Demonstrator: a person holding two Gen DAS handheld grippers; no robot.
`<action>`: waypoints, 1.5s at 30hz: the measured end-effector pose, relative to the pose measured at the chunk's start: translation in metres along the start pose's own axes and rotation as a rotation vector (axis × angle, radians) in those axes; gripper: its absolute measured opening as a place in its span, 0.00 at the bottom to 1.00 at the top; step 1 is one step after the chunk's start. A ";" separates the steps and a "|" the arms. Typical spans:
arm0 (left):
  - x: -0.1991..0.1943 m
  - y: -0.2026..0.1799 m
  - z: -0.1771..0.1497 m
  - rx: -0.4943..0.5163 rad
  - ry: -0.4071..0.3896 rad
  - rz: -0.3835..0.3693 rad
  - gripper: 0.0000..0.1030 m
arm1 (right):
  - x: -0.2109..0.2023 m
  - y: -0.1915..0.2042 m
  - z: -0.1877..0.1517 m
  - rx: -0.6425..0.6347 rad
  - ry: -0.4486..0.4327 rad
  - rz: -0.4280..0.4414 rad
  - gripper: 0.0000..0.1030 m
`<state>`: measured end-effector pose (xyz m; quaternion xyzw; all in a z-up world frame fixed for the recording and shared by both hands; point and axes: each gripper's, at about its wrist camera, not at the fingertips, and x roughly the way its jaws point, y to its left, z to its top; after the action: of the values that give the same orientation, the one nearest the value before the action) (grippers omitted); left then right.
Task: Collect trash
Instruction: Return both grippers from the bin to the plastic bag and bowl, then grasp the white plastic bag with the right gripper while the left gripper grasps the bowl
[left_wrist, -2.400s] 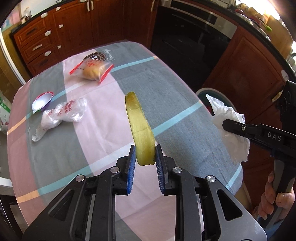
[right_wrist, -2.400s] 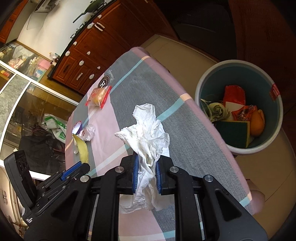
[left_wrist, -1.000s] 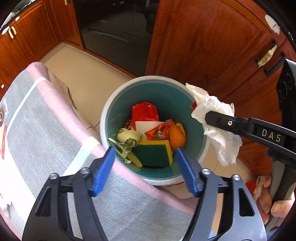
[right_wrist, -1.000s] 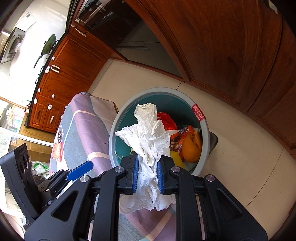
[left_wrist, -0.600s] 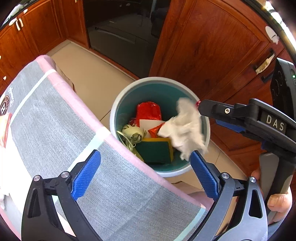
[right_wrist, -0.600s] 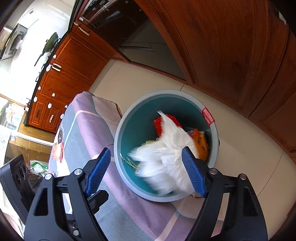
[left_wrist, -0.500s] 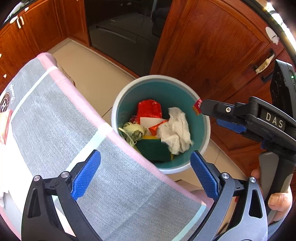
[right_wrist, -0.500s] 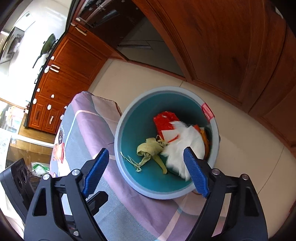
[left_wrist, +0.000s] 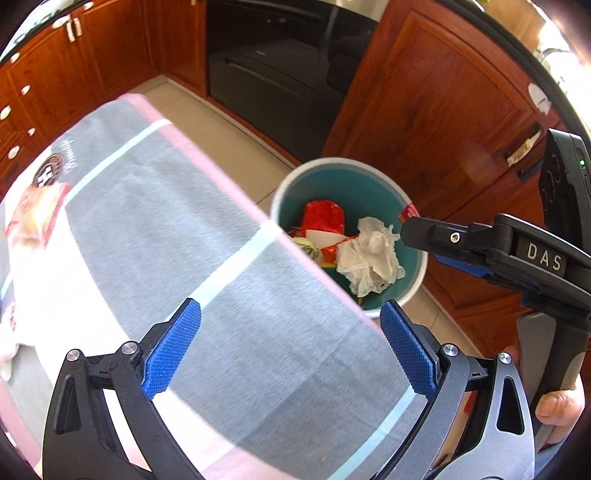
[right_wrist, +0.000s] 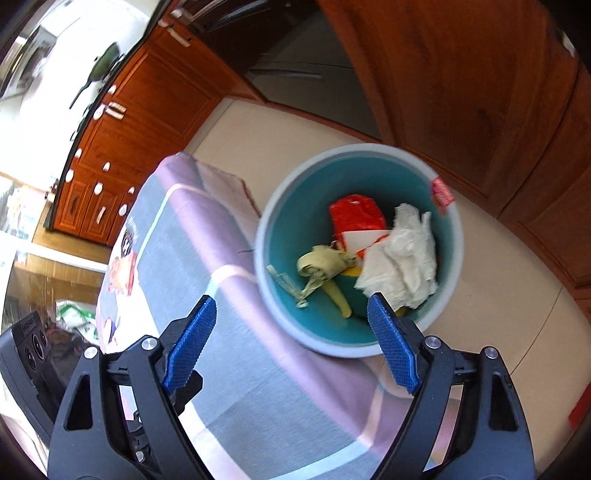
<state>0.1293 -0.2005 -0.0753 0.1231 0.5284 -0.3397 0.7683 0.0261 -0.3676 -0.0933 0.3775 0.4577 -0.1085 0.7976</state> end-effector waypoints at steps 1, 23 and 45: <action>-0.005 0.004 -0.002 -0.008 -0.007 0.002 0.95 | 0.000 0.007 -0.002 -0.010 0.003 0.001 0.78; -0.106 0.175 -0.089 -0.223 -0.116 0.114 0.96 | 0.040 0.196 -0.088 -0.325 0.137 -0.043 0.84; -0.097 0.373 -0.146 -0.422 -0.068 0.217 0.96 | 0.190 0.361 -0.144 -0.547 0.298 -0.021 0.84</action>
<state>0.2457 0.1925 -0.1118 0.0046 0.5452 -0.1411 0.8263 0.2264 0.0161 -0.1084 0.1560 0.5857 0.0671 0.7925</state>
